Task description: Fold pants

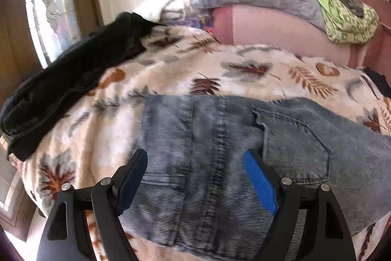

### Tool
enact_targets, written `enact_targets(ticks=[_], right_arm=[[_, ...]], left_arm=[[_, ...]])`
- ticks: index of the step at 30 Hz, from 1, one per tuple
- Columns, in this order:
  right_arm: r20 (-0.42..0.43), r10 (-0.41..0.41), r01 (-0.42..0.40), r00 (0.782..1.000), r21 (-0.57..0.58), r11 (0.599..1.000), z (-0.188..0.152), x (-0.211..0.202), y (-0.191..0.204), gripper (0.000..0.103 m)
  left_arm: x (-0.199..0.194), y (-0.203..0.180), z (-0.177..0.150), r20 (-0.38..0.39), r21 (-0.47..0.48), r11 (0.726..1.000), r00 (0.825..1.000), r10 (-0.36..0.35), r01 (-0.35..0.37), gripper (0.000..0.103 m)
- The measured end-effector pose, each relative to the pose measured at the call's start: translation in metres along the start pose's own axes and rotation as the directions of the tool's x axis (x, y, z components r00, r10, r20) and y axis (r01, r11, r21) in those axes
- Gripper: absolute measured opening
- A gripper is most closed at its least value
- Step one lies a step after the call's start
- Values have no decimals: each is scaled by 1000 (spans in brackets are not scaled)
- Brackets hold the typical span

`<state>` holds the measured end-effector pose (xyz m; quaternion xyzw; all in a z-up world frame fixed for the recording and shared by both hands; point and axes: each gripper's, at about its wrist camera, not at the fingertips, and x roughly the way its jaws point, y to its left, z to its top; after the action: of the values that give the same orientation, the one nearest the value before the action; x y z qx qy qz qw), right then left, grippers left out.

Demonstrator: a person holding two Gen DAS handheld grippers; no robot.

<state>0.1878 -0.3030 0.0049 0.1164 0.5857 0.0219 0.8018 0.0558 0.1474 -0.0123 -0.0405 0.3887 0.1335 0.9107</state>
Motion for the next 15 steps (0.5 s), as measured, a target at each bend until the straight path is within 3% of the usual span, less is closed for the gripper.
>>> enact_targets(ticks=[2,3,5,6,8,9,10,12,13,15], right_arm=[[-2,95,-95,995,82,992,7,3,-26,48],[12,134,-135,991,109,985,10,-8,-29,48],[67,147,-151,987,46,987,14,-36,-21,50],[96,135,-136,986,-1,991,14,-47,-16,59],[110,52,-48,993,-33,998,13,-47,-20,68],[66,-41,43,997,-27,999,14,-28,-30,69],[13,-92,92,996,-26,995,16,-9,-36,68],[49,-121,125,991,-93,988,18,-8,-30,68],[38,-153,156,987,-106,982,19,-13,-20,68],[55,-126,131,991,-118,984,17,-27,-10,68]], left_arm=[[22,-7,-5,-116,13,1000,993,-14,16,82],[27,-9,-6,-129,13,1000,992,0,2,82],[15,-8,0,-81,0,1000,997,-4,4,82],[8,-7,2,-49,-5,1000,999,-10,10,82],[-2,-8,5,5,-6,1000,1000,-4,4,82],[0,-10,5,-10,-4,1000,1000,-3,3,83],[14,-13,2,-80,-1,1000,996,-26,26,83],[34,-14,-6,-150,10,1000,989,-9,10,86],[32,-14,-5,-128,12,1000,992,0,2,86],[22,-12,2,-91,2,1000,996,-7,7,86]])
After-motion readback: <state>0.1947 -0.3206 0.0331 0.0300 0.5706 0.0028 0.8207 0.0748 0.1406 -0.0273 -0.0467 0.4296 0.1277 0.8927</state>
